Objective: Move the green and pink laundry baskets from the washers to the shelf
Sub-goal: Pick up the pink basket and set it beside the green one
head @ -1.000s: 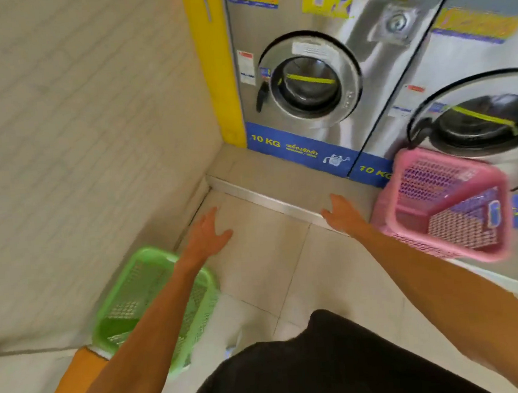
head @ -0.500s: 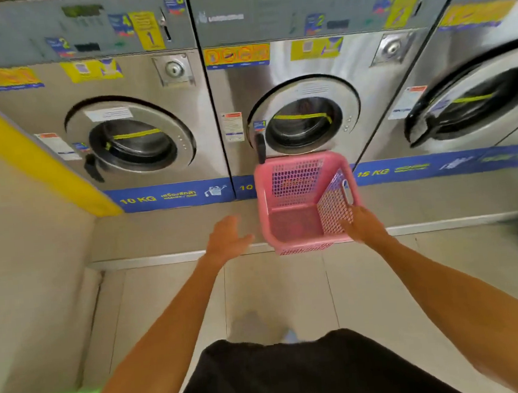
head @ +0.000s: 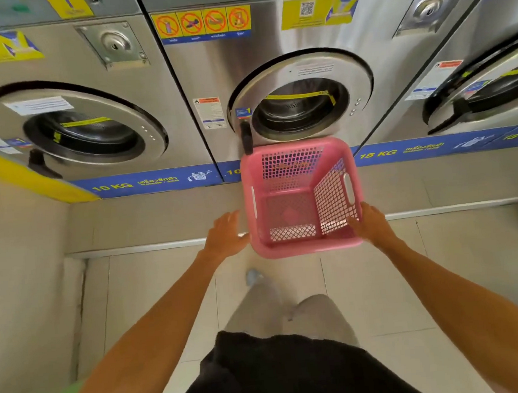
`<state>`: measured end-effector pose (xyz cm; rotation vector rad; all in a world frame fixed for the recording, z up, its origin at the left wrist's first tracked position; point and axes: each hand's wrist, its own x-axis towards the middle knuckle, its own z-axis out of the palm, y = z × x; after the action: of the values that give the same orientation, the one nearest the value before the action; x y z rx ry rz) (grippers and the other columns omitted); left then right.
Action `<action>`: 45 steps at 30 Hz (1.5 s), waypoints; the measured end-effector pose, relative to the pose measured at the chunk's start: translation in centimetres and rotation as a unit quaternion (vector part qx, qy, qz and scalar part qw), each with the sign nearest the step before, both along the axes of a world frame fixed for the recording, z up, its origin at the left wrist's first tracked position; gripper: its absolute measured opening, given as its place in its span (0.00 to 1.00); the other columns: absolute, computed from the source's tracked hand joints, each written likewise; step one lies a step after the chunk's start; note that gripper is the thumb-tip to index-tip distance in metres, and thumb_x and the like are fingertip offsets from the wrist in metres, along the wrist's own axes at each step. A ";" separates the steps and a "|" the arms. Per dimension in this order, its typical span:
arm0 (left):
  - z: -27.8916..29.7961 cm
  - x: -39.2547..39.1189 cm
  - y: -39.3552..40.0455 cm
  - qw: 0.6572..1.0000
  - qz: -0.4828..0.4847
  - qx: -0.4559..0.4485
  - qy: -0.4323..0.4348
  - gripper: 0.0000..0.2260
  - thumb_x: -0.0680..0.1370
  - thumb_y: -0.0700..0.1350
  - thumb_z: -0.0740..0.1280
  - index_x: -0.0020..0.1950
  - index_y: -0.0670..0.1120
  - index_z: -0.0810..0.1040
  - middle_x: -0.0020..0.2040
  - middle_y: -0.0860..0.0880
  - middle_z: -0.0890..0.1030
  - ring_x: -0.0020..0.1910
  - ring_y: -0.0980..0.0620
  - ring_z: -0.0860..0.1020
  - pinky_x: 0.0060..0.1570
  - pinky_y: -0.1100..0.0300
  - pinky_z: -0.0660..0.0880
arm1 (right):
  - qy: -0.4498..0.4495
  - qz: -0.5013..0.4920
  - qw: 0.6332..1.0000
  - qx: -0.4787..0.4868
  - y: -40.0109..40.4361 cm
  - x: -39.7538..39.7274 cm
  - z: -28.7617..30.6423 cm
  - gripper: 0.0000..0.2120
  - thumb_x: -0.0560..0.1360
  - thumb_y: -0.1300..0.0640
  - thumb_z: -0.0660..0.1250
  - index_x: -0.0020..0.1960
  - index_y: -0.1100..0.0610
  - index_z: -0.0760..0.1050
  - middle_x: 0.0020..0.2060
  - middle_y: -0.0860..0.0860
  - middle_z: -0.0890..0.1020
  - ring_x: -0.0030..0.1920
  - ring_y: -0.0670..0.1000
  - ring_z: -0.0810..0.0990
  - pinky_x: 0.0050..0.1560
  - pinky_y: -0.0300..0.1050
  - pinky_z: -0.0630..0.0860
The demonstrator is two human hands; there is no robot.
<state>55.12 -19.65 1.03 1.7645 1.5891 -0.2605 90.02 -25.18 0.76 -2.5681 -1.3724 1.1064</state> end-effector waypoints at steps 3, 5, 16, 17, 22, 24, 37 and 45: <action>-1.3 0.8 1.4 1.000 0.020 -0.021 -0.011 0.33 0.79 0.52 0.67 0.80 0.45 0.58 0.77 0.42 0.65 0.76 0.39 0.63 0.72 0.43 0.64 | 0.009 -0.001 1.000 -0.010 1.8 0.7 -0.9 0.23 0.79 0.56 0.67 0.67 0.69 0.69 0.62 0.66 0.76 0.64 0.64 0.74 0.63 0.55 0.72; -2.2 1.5 2.2 0.999 0.032 -0.023 -0.020 0.34 0.79 0.51 0.67 0.81 0.45 0.57 0.78 0.42 0.64 0.76 0.39 0.63 0.73 0.42 0.64 | 0.009 0.007 1.000 -0.012 2.8 1.5 -1.7 0.22 0.79 0.56 0.67 0.67 0.69 0.69 0.62 0.66 0.76 0.63 0.65 0.75 0.62 0.55 0.73; -13.7 6.5 7.0 0.991 0.129 0.029 -0.030 0.36 0.79 0.47 0.69 0.81 0.43 0.53 0.75 0.37 0.66 0.72 0.35 0.68 0.68 0.38 0.70 | -0.035 0.020 0.998 0.057 9.5 7.8 -14.3 0.33 0.79 0.57 0.65 0.78 0.63 0.54 0.69 0.65 0.68 0.66 0.67 0.71 0.62 0.65 0.74; -15.1 6.8 7.4 0.989 0.140 0.031 -0.027 0.37 0.79 0.47 0.69 0.82 0.42 0.52 0.75 0.37 0.66 0.71 0.35 0.69 0.66 0.37 0.71 | -0.038 0.020 0.997 0.060 9.9 8.3 -15.8 0.34 0.79 0.56 0.65 0.79 0.61 0.52 0.70 0.64 0.67 0.66 0.67 0.72 0.60 0.66 0.75; -21.6 8.0 8.3 0.978 0.184 0.083 -0.056 0.40 0.80 0.48 0.67 0.83 0.46 0.43 0.76 0.38 0.64 0.67 0.34 0.73 0.59 0.39 0.75 | -0.079 0.022 0.992 0.098 10.3 10.1 -21.7 0.38 0.77 0.53 0.62 0.80 0.51 0.46 0.67 0.65 0.70 0.58 0.71 0.77 0.50 0.64 0.77; -23.4 8.0 7.9 0.972 0.192 0.107 -0.084 0.40 0.81 0.48 0.66 0.83 0.48 0.41 0.76 0.39 0.65 0.63 0.37 0.76 0.55 0.43 0.77 | -0.089 0.023 0.989 0.117 10.0 10.5 -23.1 0.38 0.77 0.52 0.62 0.80 0.49 0.44 0.62 0.66 0.75 0.53 0.70 0.80 0.47 0.62 0.77; -23.9 4.7 2.0 0.944 0.274 0.171 -0.076 0.30 0.84 0.48 0.57 0.83 0.50 0.45 0.46 0.41 0.81 0.37 0.45 0.80 0.37 0.47 0.81 | -0.104 0.058 0.982 0.148 8.3 7.9 -23.8 0.35 0.80 0.50 0.60 0.81 0.51 0.46 0.48 0.71 0.81 0.46 0.73 0.81 0.45 0.61 0.78; -21.4 -6.3 -12.8 0.888 0.413 0.202 -0.017 0.29 0.85 0.53 0.54 0.83 0.49 0.45 0.57 0.42 0.83 0.42 0.48 0.84 0.37 0.64 0.77 | -0.013 0.241 0.957 0.159 7.4 -5.9 -22.7 0.35 0.82 0.51 0.61 0.81 0.54 0.46 0.52 0.69 0.83 0.46 0.69 0.83 0.44 0.56 0.79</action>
<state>48.79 -32.49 -20.39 1.1781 2.3191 0.5417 84.09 -17.75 -21.98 -2.0852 -2.0589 0.7990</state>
